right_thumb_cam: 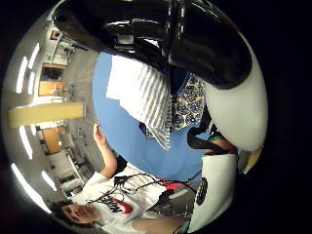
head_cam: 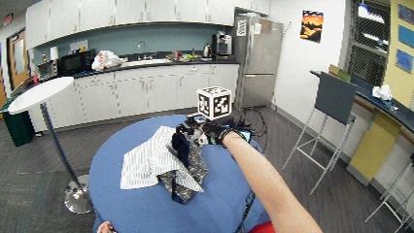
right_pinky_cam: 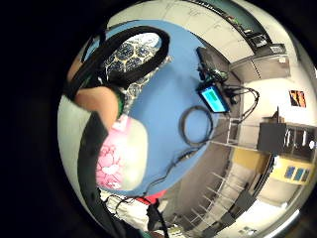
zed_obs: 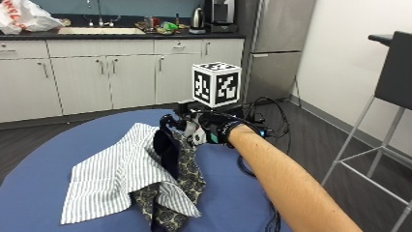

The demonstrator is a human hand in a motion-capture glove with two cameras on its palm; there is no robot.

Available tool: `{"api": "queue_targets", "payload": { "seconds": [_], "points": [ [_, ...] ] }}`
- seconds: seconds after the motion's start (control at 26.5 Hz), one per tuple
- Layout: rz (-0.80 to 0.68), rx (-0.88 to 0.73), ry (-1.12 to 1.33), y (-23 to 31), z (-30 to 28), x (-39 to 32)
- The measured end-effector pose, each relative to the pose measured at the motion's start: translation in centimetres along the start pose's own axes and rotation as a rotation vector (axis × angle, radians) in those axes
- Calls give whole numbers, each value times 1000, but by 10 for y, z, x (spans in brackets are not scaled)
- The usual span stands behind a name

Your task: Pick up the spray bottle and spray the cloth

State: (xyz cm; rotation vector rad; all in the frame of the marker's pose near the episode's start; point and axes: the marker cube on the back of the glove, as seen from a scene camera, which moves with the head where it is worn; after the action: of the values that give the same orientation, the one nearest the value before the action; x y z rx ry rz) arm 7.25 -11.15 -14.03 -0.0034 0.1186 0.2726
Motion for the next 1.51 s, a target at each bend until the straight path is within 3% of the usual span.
{"api": "queue_targets", "payload": {
  "seconds": [0.45, 0.87, 1.51],
  "points": [
    [-288, 135, -510, 22, 0, -66],
    [-470, 147, -857, 20, 40, -161],
    [-441, 154, -1031, 5, 96, -202]
  ]
}}
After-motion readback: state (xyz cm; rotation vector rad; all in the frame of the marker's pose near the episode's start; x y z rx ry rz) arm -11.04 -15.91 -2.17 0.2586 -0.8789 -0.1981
